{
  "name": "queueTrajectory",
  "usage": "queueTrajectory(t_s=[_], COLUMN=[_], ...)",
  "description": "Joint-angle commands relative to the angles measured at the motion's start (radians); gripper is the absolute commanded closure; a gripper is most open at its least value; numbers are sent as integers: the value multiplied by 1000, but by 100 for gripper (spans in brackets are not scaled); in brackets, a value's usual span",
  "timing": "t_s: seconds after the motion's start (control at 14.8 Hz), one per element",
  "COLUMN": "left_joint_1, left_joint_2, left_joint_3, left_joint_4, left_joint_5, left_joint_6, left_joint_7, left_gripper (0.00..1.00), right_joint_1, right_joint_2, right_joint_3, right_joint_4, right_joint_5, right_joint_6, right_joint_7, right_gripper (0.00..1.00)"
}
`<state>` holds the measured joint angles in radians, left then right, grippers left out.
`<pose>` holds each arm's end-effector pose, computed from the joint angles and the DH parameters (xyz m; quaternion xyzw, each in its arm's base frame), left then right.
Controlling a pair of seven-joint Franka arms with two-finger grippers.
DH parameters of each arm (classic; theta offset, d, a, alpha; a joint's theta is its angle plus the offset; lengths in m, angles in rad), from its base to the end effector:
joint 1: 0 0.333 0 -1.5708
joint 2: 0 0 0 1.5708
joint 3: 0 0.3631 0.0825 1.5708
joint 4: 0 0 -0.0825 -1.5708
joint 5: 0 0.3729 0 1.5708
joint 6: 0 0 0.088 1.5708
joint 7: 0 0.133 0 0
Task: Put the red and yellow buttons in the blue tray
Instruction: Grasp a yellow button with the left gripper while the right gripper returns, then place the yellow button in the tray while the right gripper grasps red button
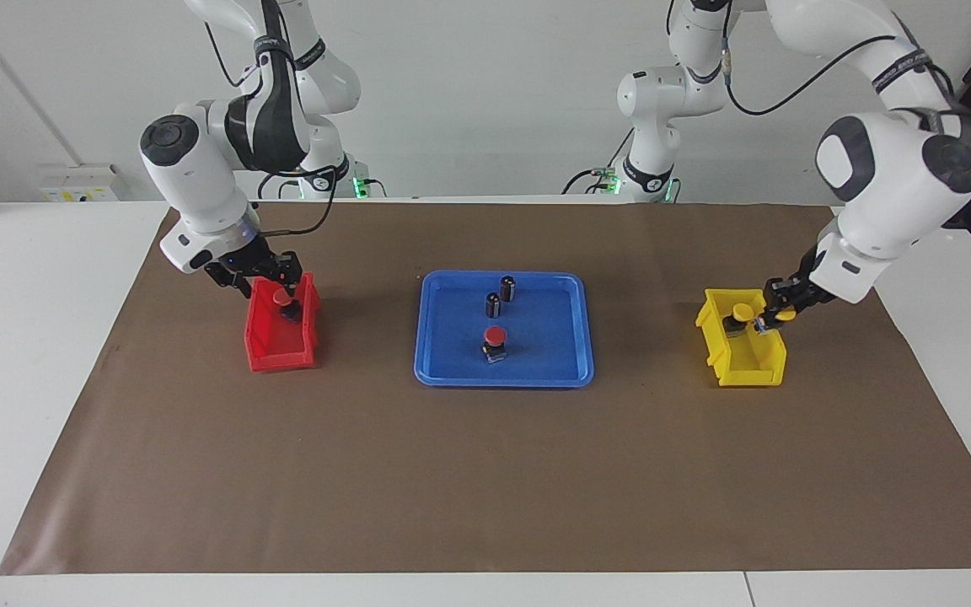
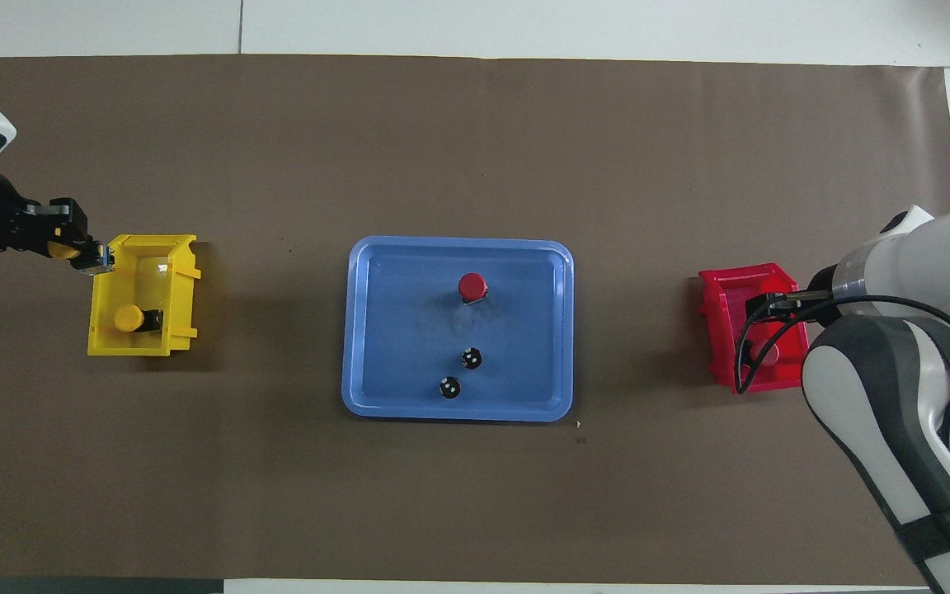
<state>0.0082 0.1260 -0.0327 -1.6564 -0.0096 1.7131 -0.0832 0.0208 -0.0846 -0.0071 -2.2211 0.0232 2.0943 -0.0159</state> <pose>0.5878 -0.0145 0.5465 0.9989 0.0302 -0.0349 0.0049 0.4928 0.0084 0.4350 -0.9997 -0.0088 0.0211 0.0102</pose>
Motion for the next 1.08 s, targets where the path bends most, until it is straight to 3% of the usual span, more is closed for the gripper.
queueTrajectory(t_s=[0.0, 0.2, 0.4, 0.61, 1.01], left_joint_1=[-135, -342, -466, -571, -620], left_joint_2=[-11, 10, 44, 101, 227], left_joint_3=[-1, -7, -6, -4, -1], left_joint_4=[-64, -143, -135, -137, -99], left_joint_5=[8, 5, -88, -92, -84], left_joint_6=[99, 247, 336, 417, 474], left_joint_7=[-209, -312, -450, -585, -652], left_gripper=[98, 98, 98, 99, 99], right_joint_1=[-21, -35, -41, -42, -41], right_joint_2=[-29, -17, -14, -21, -29], right_joint_3=[9, 9, 9, 9, 9], right_joint_4=[-93, -109, -124, -147, -187], right_joint_5=[18, 18, 18, 18, 18], right_joint_6=[82, 99, 104, 107, 151], right_joint_7=[-53, -65, -75, -76, -98], right_gripper=[25, 26, 28, 28, 30])
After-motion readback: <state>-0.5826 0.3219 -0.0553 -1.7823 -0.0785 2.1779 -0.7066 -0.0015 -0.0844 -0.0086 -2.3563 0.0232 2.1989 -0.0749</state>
